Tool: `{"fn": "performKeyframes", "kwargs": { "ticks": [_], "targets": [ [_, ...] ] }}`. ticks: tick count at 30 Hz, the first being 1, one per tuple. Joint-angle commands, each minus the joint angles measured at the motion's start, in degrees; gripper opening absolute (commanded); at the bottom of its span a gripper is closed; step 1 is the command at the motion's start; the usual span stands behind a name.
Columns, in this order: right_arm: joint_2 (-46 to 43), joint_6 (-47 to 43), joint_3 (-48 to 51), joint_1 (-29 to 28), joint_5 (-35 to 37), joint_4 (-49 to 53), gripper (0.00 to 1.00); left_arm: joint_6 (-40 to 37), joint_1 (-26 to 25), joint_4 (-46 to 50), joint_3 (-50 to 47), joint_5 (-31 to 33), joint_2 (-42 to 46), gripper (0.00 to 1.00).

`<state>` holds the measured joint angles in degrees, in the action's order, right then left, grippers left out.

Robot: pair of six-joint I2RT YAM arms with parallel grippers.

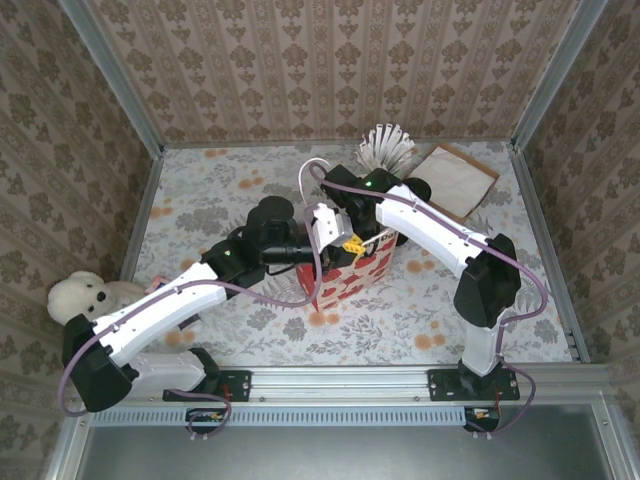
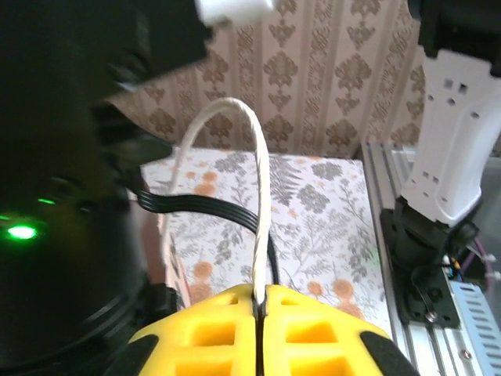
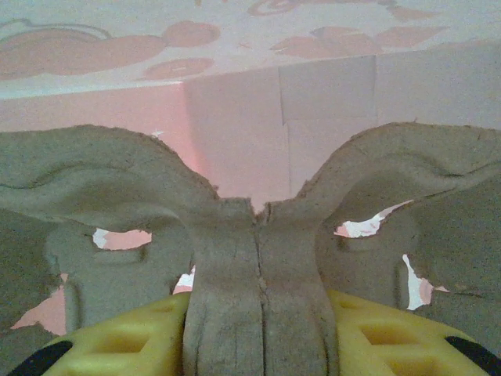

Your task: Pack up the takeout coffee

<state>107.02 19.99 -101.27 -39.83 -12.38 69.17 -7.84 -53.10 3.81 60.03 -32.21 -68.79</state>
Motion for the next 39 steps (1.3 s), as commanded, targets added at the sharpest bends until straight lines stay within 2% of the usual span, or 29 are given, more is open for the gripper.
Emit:
{"fn": "performKeyframes", "kwargs": {
  "ticks": [1, 9, 13, 19, 22, 25, 28, 29, 31, 33, 36, 39],
  "targets": [
    [1.34, 2.15, -2.32, 0.54, -2.82, 3.44, 0.44, -4.04, -0.86, 6.11, 2.74, -3.57, -0.16, 0.06],
    [4.0, 4.9, -4.87, 1.07, -6.77, 5.34, 0.44, -13.23, -0.83, 11.86, 5.15, -13.27, 0.91, 0.05],
    [5.87, 6.26, -5.07, 1.16, -8.25, 5.63, 0.44, -15.51, -0.86, 13.32, 6.66, -16.88, 0.25, 0.07],
    [5.69, 8.36, -2.06, 0.81, -5.63, 1.97, 0.43, -13.92, -0.78, 8.21, 4.54, -14.3, 1.72, 0.11],
    [4.48, 8.66, 0.39, 0.55, -4.71, -1.29, 0.42, -11.38, -0.54, 6.81, 4.08, -9.68, 2.34, 0.15],
    [2.5, 7.79, 2.71, -0.04, -3.53, -3.75, 0.42, -7.77, 0.85, 5.92, 3.81, -7.9, 3.19, 0.22],
    [-0.4, 8.03, 6.02, -0.16, -3.54, -7.13, 0.42, -3.65, 3.8, 1.56, 1.51, -13.65, 5.78, 0.31],
    [-1.25, 8.13, 6.94, -0.16, -3.37, -8.05, 0.42, -2.33, 4.48, -0.06, 0.72, -13.66, 6.59, 0.34],
    [-2.75, 7.95, 8.45, -0.32, -3.01, -9.53, 0.42, -0.3, 6.15, -1.7, -0.68, -11.67, 8.39, 0.4],
    [-3.73, 7.31, 9.43, -0.58, -2.72, -10.33, 0.41, 1.41, 7.32, -2.26, -1.8, -6.61, 9.89, 0.57],
    [-4.46, 6.49, 10.08, -0.77, -2.21, -11.03, 0.41, 3.47, 8.91, -2.34, -3.16, 0.8, 11.78, 0.68],
    [-4.47, 5.5, 9.6, -0.85, -0.23, -10.46, 0.42, 5.98, 11.05, -1.64, -3.78, 2.14, 13.05, 0.77]
  ]
}}
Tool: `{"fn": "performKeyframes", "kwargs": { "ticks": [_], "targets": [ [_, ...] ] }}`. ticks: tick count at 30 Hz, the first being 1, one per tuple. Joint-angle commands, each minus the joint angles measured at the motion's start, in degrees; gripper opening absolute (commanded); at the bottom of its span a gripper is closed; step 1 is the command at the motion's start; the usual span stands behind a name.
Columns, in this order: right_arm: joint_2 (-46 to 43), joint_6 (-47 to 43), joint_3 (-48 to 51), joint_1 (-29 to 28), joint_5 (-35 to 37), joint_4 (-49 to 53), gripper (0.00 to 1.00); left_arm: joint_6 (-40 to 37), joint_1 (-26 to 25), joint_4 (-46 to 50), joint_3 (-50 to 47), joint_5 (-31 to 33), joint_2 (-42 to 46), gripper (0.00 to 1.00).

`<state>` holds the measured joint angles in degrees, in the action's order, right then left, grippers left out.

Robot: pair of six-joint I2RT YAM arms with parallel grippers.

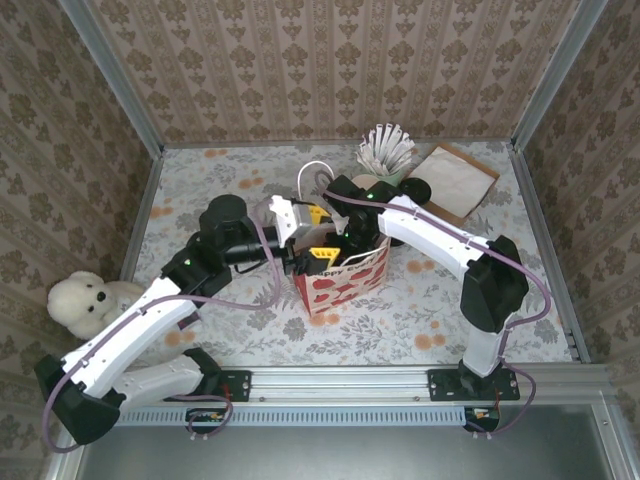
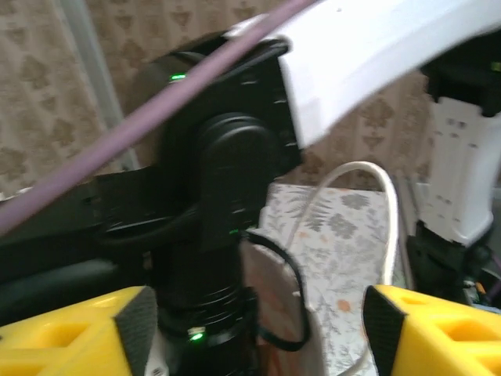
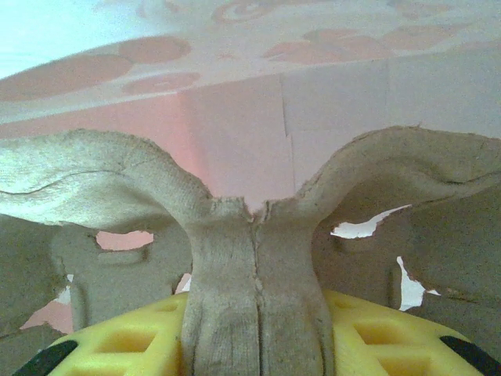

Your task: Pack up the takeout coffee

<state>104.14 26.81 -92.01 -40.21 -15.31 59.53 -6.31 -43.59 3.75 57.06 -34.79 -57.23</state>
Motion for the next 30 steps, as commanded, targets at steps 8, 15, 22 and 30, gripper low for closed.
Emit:
{"fn": "performKeyframes", "kwargs": {
  "ticks": [8, 15, 22, 30],
  "targets": [
    [-1.91, -2.16, 0.89, -0.99, 5.0, -2.57, 0.42, 14.73, 7.37, 4.52, 2.21, 19.61, 2.39, 1.0],
    [-1.67, -2.47, 0.83, -1.45, 5.9, -3.23, 0.42, 20.06, 11.91, 19.66, 11.84, 26.25, -4.99, 1.0],
    [-1.56, -3.19, 0.73, -1.44, 6.35, -3.69, 0.41, 22.39, 13.98, 18.54, 14.43, 24.72, -11.08, 0.91],
    [-2.27, -3.98, 1.15, -1.4, 7.31, -4.35, 0.41, 23.23, 15.56, 14.79, 16.32, 13.09, -15.82, 0.55]
  ]
}}
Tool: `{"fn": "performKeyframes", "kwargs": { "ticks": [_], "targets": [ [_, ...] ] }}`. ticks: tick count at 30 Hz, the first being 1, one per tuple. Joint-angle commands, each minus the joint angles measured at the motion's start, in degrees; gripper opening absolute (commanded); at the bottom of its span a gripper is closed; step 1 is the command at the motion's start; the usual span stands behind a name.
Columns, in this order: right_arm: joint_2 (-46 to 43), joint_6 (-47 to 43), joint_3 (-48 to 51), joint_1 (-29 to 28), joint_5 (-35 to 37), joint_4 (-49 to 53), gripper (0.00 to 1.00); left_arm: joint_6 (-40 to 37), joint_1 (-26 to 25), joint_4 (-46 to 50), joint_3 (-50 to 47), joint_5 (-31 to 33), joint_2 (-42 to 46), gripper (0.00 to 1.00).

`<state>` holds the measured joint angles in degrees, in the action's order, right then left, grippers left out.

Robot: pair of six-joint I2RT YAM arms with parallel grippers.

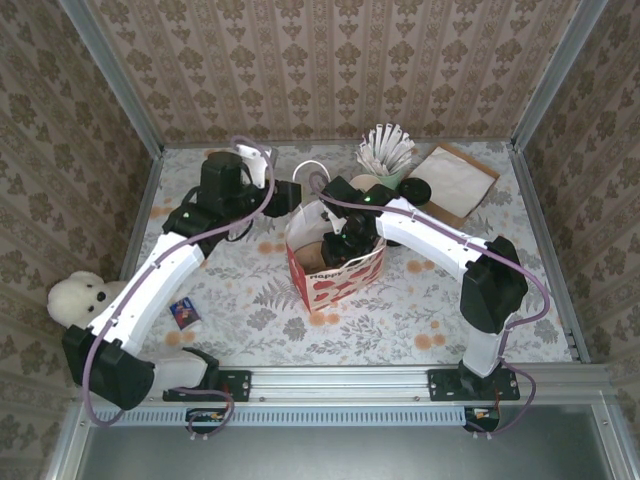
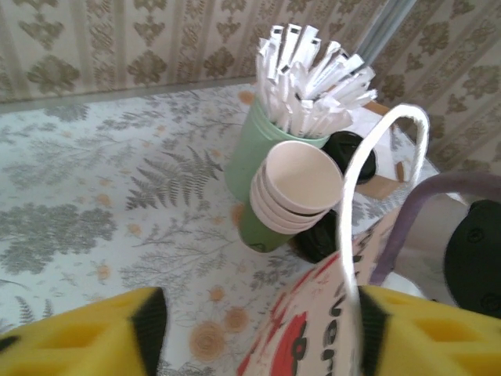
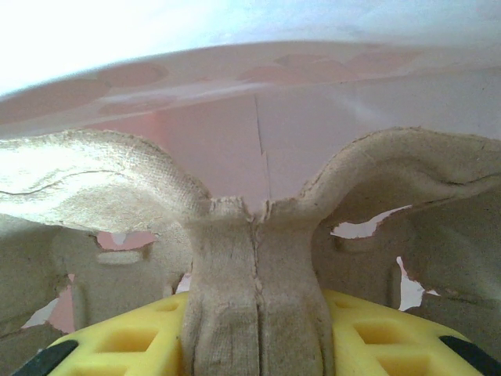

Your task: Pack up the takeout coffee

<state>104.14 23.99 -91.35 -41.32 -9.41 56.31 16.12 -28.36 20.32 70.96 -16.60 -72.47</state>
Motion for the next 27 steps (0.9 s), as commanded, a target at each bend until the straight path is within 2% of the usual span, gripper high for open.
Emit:
{"fn": "performKeyframes", "kwargs": {
  "ticks": [1, 4, 15, 27],
  "targets": [
    [-2.43, -1.31, 0.61, -0.36, 1.5, -1.16, 0.41, 1.15, 0.45, -1.9, 2.41, -4.94, -0.94, 0.48],
    [-2.8, -2.01, 0.77, -0.41, 2.44, -0.97, 0.41, 2.63, 1.44, -2.12, 2.55, -4.83, -2.03, 0.3],
    [-2.21, -2.42, 1.24, -1.3, 6.09, -1.79, 0.41, 4.29, 1.75, 0.13, 4.46, -5.87, -3.65, 0.01],
    [-0.7, -0.96, 4.52, -2.07, 8.91, -4.02, 0.4, 6.93, 1.73, -0.44, 4.26, -3.42, -3.65, 0.0]
  ]
}}
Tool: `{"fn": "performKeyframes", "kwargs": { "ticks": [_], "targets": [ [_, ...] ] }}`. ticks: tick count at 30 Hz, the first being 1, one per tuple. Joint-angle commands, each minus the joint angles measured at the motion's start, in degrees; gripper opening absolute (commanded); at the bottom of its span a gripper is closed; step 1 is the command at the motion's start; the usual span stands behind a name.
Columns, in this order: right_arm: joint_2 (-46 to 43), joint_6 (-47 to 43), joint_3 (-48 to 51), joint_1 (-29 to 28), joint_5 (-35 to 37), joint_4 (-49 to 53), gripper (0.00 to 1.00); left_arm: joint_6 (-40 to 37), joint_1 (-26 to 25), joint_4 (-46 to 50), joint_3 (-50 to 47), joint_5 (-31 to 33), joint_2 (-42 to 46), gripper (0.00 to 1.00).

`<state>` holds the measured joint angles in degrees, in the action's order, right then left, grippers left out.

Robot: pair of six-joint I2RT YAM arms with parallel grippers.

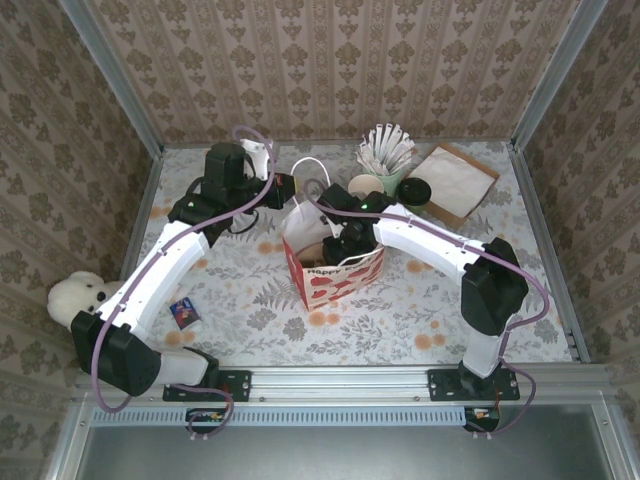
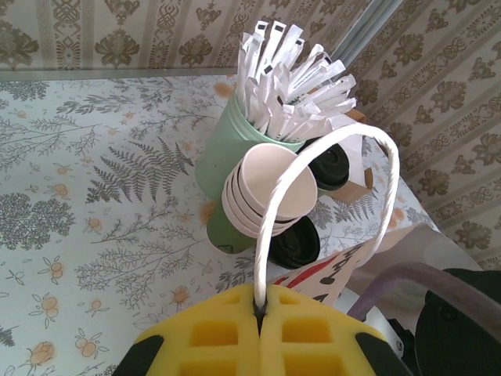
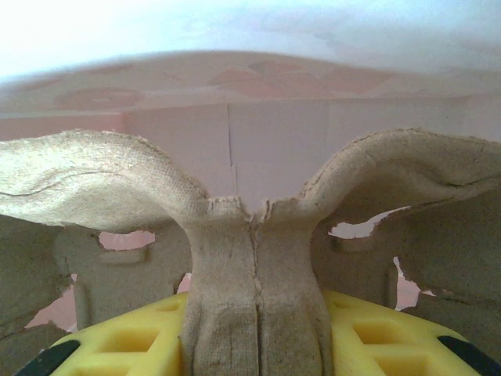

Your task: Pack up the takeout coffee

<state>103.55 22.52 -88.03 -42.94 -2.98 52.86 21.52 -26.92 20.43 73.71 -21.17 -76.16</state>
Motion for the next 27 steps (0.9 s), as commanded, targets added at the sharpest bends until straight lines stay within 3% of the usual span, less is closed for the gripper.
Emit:
{"fn": "performKeyframes", "kwargs": {
  "ticks": [1, 27],
  "targets": [
    [0.15, 0.61, 1.26, -0.46, 2.58, -0.66, 0.4, 1.72, 0.31, -0.86, 1.29, 1.51, 0.09, 0.0],
    [1.9, 6.67, 7.38, -0.62, 7.96, -3.96, 0.42, 5.21, 0.38, -0.05, 3.12, -1.84, 0.2, 0.0]
  ]
}}
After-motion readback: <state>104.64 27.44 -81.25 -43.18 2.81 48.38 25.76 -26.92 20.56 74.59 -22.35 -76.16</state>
